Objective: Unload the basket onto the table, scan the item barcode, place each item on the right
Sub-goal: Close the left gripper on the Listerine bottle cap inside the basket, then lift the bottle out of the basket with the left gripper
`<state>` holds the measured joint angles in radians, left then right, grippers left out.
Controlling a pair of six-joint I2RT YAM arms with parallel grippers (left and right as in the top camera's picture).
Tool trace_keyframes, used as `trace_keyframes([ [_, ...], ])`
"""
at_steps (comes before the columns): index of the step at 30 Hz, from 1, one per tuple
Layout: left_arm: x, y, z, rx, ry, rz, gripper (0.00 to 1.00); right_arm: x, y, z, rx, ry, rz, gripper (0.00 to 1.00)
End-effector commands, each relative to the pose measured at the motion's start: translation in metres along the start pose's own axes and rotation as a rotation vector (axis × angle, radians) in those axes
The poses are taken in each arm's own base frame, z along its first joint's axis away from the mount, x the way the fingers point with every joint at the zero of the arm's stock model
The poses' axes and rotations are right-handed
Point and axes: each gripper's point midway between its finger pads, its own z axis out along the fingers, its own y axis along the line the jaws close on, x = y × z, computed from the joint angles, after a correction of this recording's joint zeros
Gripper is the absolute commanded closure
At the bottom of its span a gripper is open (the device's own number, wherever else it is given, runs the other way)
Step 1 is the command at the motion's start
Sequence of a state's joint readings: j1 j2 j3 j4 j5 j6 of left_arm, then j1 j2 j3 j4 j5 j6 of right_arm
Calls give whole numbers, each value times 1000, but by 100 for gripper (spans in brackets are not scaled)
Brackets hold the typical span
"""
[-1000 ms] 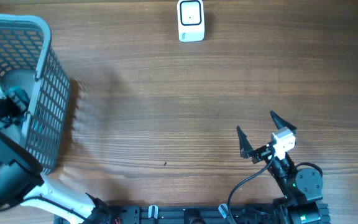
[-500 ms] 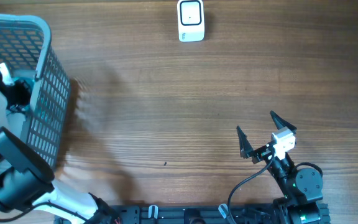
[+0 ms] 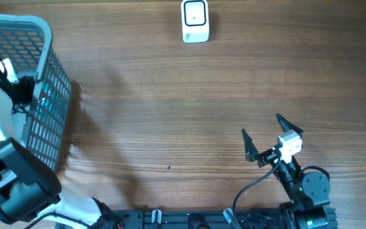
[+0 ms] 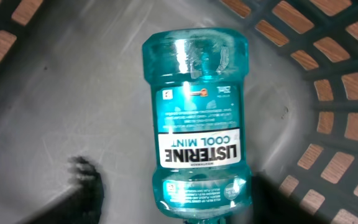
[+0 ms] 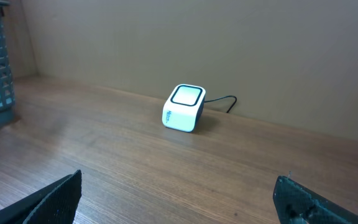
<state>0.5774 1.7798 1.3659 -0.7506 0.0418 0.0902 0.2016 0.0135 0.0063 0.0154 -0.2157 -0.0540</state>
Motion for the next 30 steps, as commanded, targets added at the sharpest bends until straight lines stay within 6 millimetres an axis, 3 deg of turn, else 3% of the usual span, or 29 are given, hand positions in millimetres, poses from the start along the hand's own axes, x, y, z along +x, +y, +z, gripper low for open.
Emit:
trace_keyframes([
  [1,2,-2,-1,6,1,-45,0,-2,-3,-1,14,-10,-1,0],
  [9,16,-19,40,98,88,-77,0,-2,-3,-1,14,-10,0,0],
  [16,5,-23,61,36,46,-83,0,-2,-3,-1,14,-10,0,0],
  [20,11,-28,74,32,69,-75,0,-2,-3,-1,14,-10,-1,0],
  [25,23,-11,91,-79,112,-112,0,-2,-3,-1,14,-10,-1,0],
  [30,24,-1,91,-134,111,-116,0,-2,-3,-1,14,-10,-1,0],
])
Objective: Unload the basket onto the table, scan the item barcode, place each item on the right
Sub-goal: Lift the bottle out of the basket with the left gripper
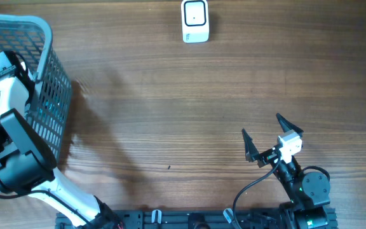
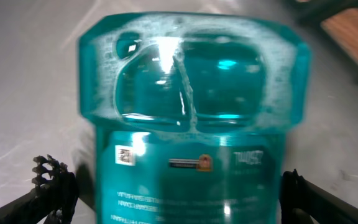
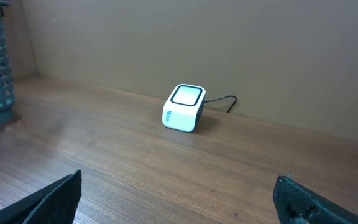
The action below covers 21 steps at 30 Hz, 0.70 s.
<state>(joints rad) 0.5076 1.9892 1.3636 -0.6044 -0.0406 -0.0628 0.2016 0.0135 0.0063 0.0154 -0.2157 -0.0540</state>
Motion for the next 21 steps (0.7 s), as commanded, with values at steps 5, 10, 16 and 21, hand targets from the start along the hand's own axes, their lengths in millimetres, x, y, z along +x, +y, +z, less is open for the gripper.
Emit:
trace_keyframes([
  [5,13,15,16,-76,48,-33,2,-2,-3,-1,14,-10,0,0],
  [10,14,20,16,-73,55,-51,16,-2,-3,-1,14,-10,-1,0],
  [16,17,20,16,-66,65,-53,41,-2,-3,-1,14,-10,0,0],
  [21,18,13,16,-27,73,-54,46,-2,-3,-1,14,-10,0,0],
])
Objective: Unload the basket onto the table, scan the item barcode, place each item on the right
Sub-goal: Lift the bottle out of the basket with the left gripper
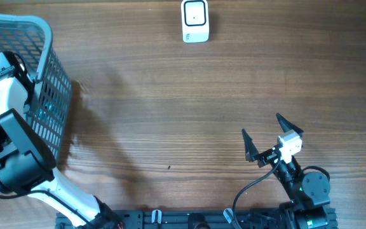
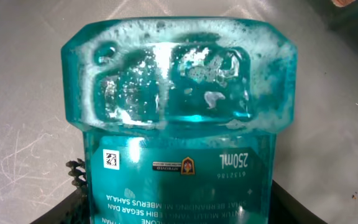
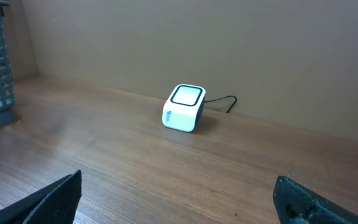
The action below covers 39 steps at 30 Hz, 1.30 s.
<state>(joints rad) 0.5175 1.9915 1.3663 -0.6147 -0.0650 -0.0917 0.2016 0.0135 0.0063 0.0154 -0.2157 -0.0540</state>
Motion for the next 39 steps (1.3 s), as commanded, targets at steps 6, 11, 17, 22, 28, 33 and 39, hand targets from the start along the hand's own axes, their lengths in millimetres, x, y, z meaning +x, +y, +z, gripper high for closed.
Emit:
trace_keyframes([
  [6,18,5,15,0,74,-15,50,-2,-3,-1,14,-10,-1,0],
  [11,11,5,2,5,41,-17,54,-2,-3,-1,14,-10,0,0],
  [17,-15,4,-43,24,-81,-23,63,-2,-2,-1,14,-10,0,0],
  [22,-28,4,-73,34,-158,-16,66,-2,-3,-1,14,-10,-1,0],
  [28,-31,4,-87,39,-186,-17,69,-2,-3,-1,14,-10,0,0],
  [33,-41,6,-118,39,-263,-23,67,-2,-3,-1,14,-10,-1,0],
  [39,-55,18,-192,13,-440,-41,70,-2,-3,-1,14,-10,0,0],
])
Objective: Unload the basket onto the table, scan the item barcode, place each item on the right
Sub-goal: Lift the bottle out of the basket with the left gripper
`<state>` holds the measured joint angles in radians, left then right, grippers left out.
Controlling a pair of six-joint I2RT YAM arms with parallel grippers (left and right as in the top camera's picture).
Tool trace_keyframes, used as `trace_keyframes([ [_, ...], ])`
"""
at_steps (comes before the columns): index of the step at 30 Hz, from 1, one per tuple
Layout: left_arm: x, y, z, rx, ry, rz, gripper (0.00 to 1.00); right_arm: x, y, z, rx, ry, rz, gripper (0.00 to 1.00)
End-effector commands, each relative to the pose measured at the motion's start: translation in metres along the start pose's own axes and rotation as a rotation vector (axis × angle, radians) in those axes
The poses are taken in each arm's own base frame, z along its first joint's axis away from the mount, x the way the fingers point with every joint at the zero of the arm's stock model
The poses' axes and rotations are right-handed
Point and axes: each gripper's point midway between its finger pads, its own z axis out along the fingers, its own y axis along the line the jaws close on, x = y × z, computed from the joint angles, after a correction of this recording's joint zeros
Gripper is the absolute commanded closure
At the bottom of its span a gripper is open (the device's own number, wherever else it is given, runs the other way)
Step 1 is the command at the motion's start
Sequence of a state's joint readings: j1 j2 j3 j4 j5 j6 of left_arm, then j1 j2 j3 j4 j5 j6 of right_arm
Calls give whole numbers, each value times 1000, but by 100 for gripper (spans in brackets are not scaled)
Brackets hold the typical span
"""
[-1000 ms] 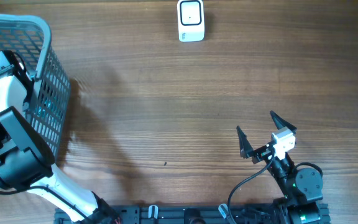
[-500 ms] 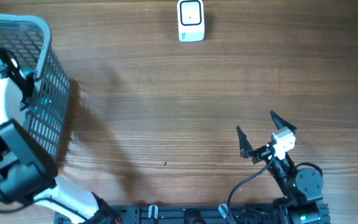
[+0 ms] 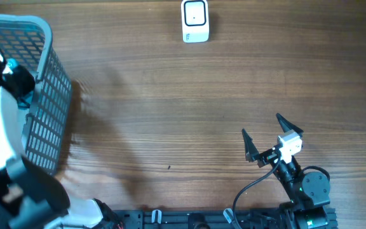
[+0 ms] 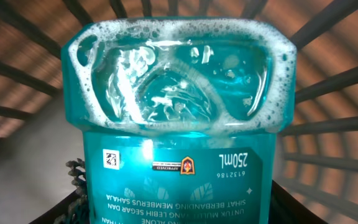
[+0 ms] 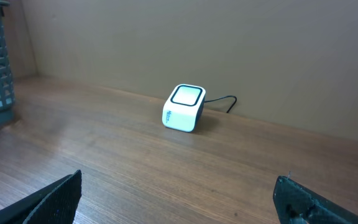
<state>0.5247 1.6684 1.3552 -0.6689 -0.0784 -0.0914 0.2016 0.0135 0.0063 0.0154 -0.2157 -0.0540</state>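
Note:
A teal Listerine mouthwash bottle fills the left wrist view, base towards the camera and its printed label facing it. My left gripper is shut on it, one dark finger at each side. The basket's bars show behind the bottle, which hangs clear of the basket floor. From overhead, my left gripper is over the grey basket, and the arm hides most of the bottle. The white scanner stands at the table's far edge, also seen as the scanner. My right gripper rests open near the front.
The grey mesh basket stands tall at the table's left edge. A black cable runs from the scanner towards the back wall. Bare wooden table lies between basket, scanner and right arm.
The bottle was on the basket floor in my shut left gripper. Now the basket's bars are behind it, so it is raised, and the left arm stands differently overhead. The right arm is unmoved.
My left gripper first hung above the bottle lying on the basket floor. Then its fingers stood at either side of the bottle. Then it was shut on the bottle, still on the floor, and now holds it up inside the basket. The right gripper stayed open.

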Motion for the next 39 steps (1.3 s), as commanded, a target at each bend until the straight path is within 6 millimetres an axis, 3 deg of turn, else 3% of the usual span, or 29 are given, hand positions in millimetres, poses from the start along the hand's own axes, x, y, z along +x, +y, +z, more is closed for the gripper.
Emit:
trace_keyframes([
  [1,-46,8,-92,0,-251,-20,72,-2,-3,-1,14,-10,0,0],
  [6,-57,5,-162,39,-416,-24,75,-2,-3,-1,14,-10,0,0],
  [15,-55,-24,-281,187,-702,17,84,-2,-3,-1,14,-10,0,0],
  [19,-46,-45,-308,286,-746,59,90,-2,-3,-1,14,-10,0,0],
  [20,-38,-60,-314,359,-738,94,92,-2,-3,-1,14,-10,0,0],
  [23,-24,-86,-314,462,-685,145,95,-2,-2,-1,14,-10,0,0],
  [30,21,-155,-283,586,-458,298,96,-2,-3,-1,14,-10,-1,0],
  [35,55,-204,-277,677,-273,377,96,-2,-2,-1,14,-10,0,0],
  [39,72,-226,-277,666,-112,428,96,-2,-3,-1,14,-10,0,0],
])
